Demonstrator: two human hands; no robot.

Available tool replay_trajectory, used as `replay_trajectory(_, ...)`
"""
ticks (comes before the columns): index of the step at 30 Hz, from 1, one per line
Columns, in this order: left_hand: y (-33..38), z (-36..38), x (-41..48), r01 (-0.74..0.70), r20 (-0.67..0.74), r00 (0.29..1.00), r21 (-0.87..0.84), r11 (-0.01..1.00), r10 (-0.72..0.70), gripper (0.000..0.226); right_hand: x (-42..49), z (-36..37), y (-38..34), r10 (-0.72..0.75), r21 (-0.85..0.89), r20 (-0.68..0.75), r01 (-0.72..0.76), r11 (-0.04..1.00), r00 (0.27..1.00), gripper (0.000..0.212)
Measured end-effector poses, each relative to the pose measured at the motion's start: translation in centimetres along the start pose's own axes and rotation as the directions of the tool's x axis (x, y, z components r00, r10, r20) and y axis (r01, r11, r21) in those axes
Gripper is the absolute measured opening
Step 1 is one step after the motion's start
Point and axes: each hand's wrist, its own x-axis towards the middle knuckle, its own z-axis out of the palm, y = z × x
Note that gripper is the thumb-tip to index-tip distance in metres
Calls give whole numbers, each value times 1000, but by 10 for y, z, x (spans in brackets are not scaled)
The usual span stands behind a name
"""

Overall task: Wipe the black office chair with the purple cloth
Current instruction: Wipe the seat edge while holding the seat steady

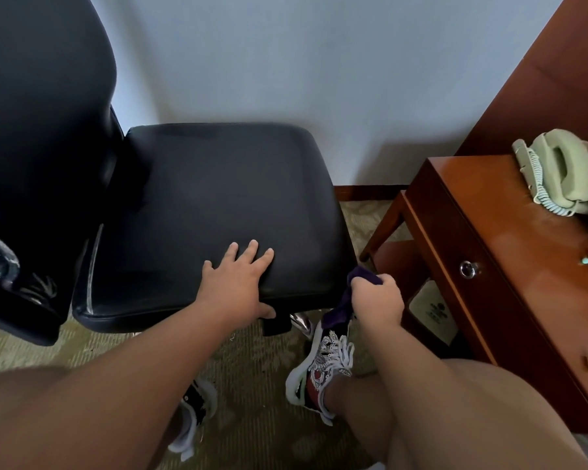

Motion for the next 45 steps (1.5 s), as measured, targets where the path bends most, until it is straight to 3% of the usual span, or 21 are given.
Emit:
replay_trajectory(2, 0, -1, 0, -1, 6, 1000, -5, 1000, 1, 113, 7, -2, -3, 85, 50, 22, -86, 995, 996, 24)
replay_trajectory(5, 0, 0, 1, -3, 13, 1000, -3, 1000, 3, 113, 14, 0, -16, 78, 21, 23, -79, 997, 997, 36)
replay_trajectory(9, 2, 0, 3, 3, 30, 1000, 6, 1000, -3, 114, 12, 17, -50, -133, -206, 45, 140, 969, 990, 45)
replay_trajectory(12, 1, 2, 4, 7, 25, 1000, 1, 1000, -7, 114, -12, 47, -75, -346, -343, 195, 394, 853, 918, 45)
replay_trajectory(15, -3, 4, 2, -9, -3, 1000, -24, 1000, 9, 109, -37, 74, -78, -471, -315, 370, 585, 748, 801, 39)
replay_trajectory(17, -6, 5, 1, -16, -8, 1000, -20, 1000, 16, 110, -34, 77, -74, -502, -224, 373, 601, 768, 780, 37)
replay_trajectory(20, -6, 2, 0, -6, 17, 1000, -3, 1000, 6, 112, -7, 65, -75, -494, -164, 243, 537, 828, 835, 39)
replay_trajectory(25, -4, 0, -2, -1, 28, 1000, -13, 1000, 1, 113, 42, 30, -62, -201, -25, 41, 202, 979, 979, 29)
replay_trajectory(30, -2, -2, -1, 5, 34, 999, -12, 1000, -5, 114, 69, 8, -26, 32, -163, -21, -35, 986, 999, 44)
replay_trajectory(32, -2, -2, -1, 7, 39, 999, -17, 1000, -6, 115, 71, 9, -20, 66, -108, -4, -66, 992, 998, 46)
replay_trajectory(36, -3, -1, 0, 5, 40, 999, -13, 1000, -4, 116, 54, 19, -47, -168, -59, 28, 170, 984, 985, 59)
replay_trajectory(40, -2, 0, 1, -3, 28, 1000, 14, 1000, 2, 115, 18, 30, -71, -435, -104, 185, 458, 883, 881, 73)
replay_trajectory(45, 1, -5, 3, -11, 50, 999, 43, 999, 9, 117, -14, 34, -67, -482, -147, 399, 573, 806, 780, 59)
